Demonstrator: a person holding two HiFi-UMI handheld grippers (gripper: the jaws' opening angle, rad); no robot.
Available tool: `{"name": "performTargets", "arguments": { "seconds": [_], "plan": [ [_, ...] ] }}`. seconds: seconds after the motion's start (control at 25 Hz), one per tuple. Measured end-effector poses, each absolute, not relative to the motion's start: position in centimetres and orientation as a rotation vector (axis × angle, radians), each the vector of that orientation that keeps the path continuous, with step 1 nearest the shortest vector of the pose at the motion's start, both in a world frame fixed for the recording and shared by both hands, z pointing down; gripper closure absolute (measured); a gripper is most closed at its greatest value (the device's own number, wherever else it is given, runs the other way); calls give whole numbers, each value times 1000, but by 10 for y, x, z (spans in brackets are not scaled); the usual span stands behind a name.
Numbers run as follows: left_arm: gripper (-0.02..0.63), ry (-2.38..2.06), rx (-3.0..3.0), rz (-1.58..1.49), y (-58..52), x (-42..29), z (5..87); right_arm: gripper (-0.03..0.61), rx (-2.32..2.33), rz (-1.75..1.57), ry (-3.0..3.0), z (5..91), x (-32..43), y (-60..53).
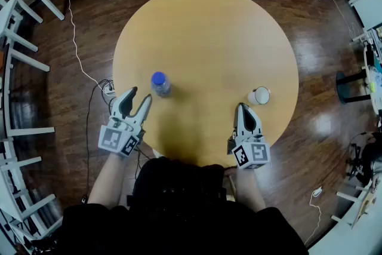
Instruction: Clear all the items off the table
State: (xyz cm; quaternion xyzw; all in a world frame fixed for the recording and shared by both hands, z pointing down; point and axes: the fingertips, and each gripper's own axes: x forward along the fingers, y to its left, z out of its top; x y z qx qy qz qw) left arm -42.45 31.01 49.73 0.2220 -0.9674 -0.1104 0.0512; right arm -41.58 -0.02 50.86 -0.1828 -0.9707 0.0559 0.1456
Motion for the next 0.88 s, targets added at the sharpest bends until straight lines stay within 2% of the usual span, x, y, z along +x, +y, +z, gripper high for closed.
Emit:
{"name": "performTargets", "arguments": {
  "seconds": [0.08,0.16,0.28,0.88],
  "plan": [
    [286,-2889,704,-281,299,-438,516,574,-544,156,-2795,512,-426,9],
    [221,-2853,721,-242,289,-451,532,574,-555,164,-2790,518,-434,15],
    [199,-2830,728,-226,278,-467,548,574,-566,172,-2774,526,-439,22],
    [199,-2794,774,-172,261,-493,581,574,-546,112,-2701,560,-431,9]
  ]
}}
